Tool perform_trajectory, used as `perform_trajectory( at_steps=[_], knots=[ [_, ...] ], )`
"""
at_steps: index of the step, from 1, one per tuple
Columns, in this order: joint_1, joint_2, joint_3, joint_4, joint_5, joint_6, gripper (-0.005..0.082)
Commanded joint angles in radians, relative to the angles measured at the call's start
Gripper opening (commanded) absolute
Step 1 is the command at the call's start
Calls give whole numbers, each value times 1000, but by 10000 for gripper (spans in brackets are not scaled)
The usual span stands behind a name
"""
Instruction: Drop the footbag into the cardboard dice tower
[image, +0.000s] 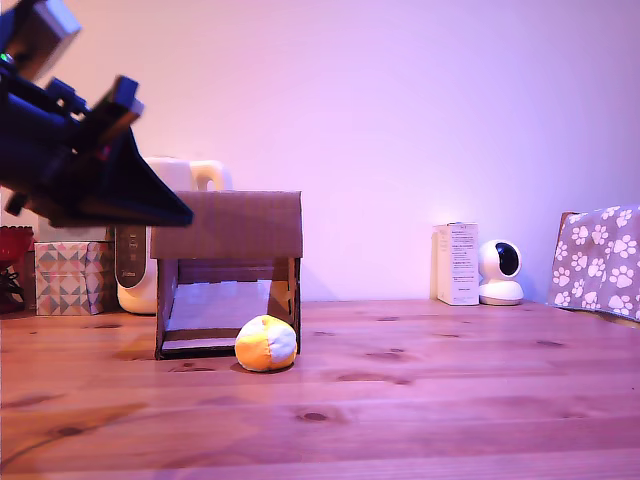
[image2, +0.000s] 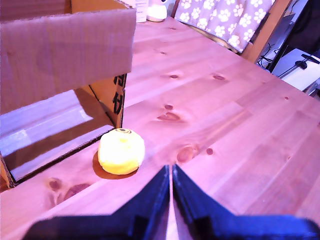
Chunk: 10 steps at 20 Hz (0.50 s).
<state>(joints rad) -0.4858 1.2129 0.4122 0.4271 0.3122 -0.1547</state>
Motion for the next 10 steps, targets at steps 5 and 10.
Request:
perform_trajectory(
  at_steps=[5,10],
  knots=[
    [-64,188,-5,164,-24,-3,-11],
    [-71,326,40,275,-34,-3,106]
  ],
)
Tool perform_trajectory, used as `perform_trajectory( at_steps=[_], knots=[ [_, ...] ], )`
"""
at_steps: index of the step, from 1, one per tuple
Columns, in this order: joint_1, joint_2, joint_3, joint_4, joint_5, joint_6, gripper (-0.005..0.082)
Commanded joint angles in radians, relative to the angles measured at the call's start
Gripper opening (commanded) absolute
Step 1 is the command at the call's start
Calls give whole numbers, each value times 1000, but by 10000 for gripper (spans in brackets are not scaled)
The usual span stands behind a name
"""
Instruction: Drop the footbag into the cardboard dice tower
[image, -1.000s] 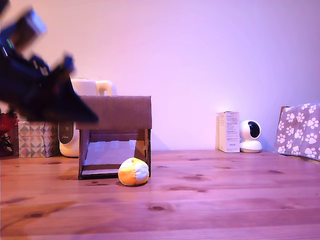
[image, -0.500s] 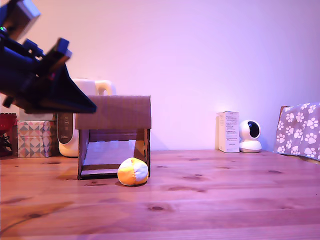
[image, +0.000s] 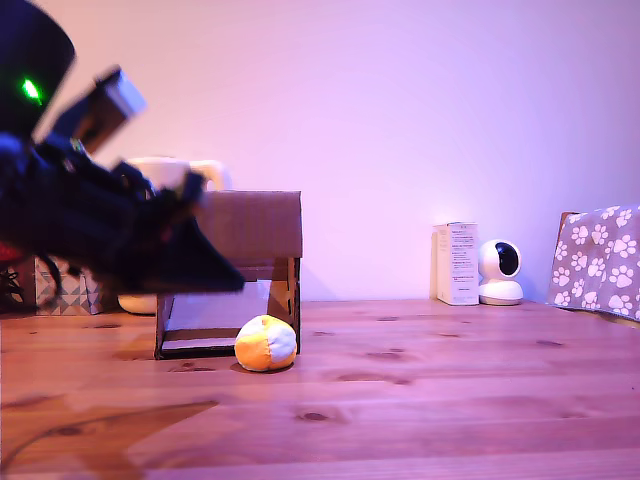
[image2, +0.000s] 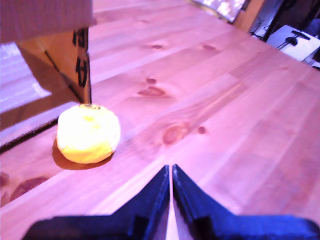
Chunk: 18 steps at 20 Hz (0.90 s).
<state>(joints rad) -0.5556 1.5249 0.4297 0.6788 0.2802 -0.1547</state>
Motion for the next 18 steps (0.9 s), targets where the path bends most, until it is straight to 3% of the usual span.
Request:
perform_trajectory(
  at_steps=[1,3,4,6,11,16,18],
  knots=[
    [-1,34,39,35,-3,-3,298],
    [-1,71,73,53,-38,-2,645],
    [-1,88,92,53,-55,3,708],
    [-1,123,131,51,-100,14,711],
    [-1,238,230,32,-145,59,710],
    [6,350,305,-5,-209,77,710],
    [7,377,319,-6,-211,79,710]
  ],
)
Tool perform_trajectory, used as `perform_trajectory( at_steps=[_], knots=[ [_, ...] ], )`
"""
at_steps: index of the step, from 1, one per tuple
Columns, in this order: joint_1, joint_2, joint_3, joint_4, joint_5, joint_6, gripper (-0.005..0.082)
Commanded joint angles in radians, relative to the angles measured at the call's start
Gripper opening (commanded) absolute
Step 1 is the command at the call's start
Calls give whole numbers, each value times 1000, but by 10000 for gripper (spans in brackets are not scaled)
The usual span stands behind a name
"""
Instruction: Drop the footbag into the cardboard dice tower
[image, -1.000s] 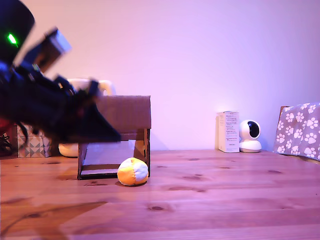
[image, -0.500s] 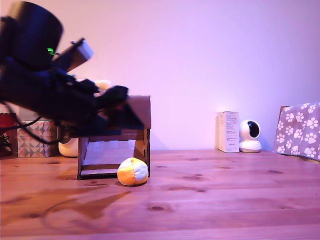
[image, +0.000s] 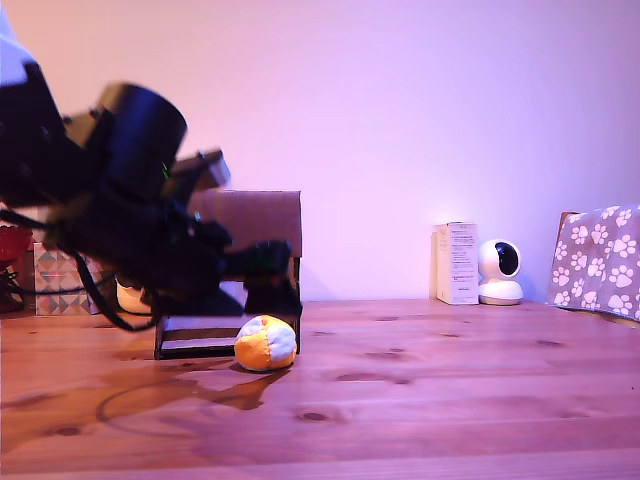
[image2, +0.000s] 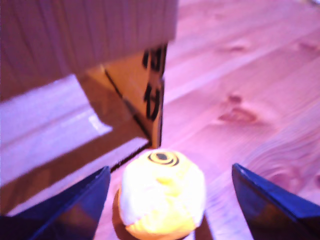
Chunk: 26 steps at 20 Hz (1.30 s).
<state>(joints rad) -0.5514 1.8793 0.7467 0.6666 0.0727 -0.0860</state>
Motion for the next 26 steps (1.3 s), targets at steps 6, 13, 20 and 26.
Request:
perform_trajectory(
  at_steps=[6,13,20,26],
  knots=[
    [14,79,26,-18,-14,17,682],
    [49,91,26,-46,-6,16,207],
    [46,76,26,-63,31,14,52],
    [39,-122,26,-254,113,11,51]
  ],
)
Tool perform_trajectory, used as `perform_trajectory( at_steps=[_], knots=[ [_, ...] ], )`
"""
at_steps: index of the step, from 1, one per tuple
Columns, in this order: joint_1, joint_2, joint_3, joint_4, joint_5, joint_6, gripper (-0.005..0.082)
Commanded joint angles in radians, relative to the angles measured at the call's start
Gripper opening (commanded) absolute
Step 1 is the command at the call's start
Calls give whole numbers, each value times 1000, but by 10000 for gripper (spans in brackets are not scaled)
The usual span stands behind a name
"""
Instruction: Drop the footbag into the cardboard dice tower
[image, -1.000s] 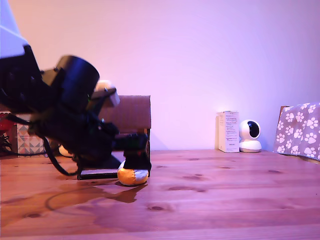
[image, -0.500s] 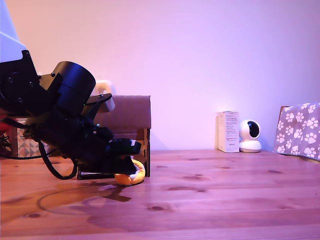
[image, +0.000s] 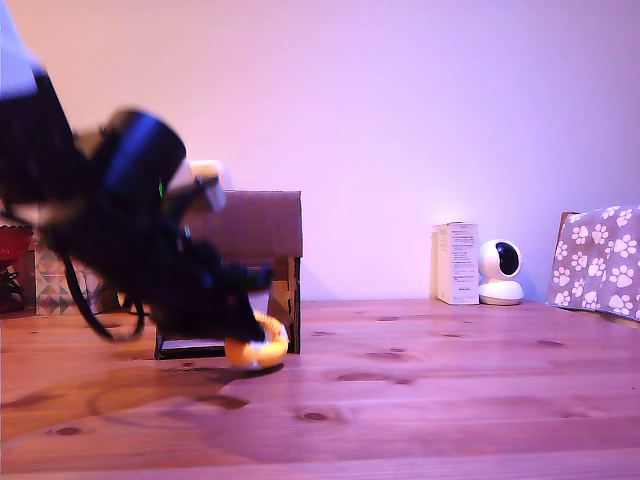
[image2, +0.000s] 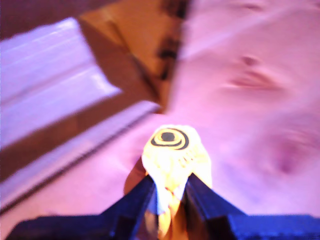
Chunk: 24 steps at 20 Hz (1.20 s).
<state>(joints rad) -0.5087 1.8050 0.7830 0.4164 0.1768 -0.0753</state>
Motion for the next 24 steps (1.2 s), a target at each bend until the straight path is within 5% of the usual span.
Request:
perform_trajectory(
  at_steps=[1,10,14,17,24],
  knots=[
    [-4,-91,-10,-40,16,0,51],
    [-5,-512,-10,-264,32,-3,52],
    [-4,-644,-10,-209,-47,52,51],
    [-4,-634,-10,-91,-111,89,52],
    [26,-451,49,12,-119,109,52]
  ],
)
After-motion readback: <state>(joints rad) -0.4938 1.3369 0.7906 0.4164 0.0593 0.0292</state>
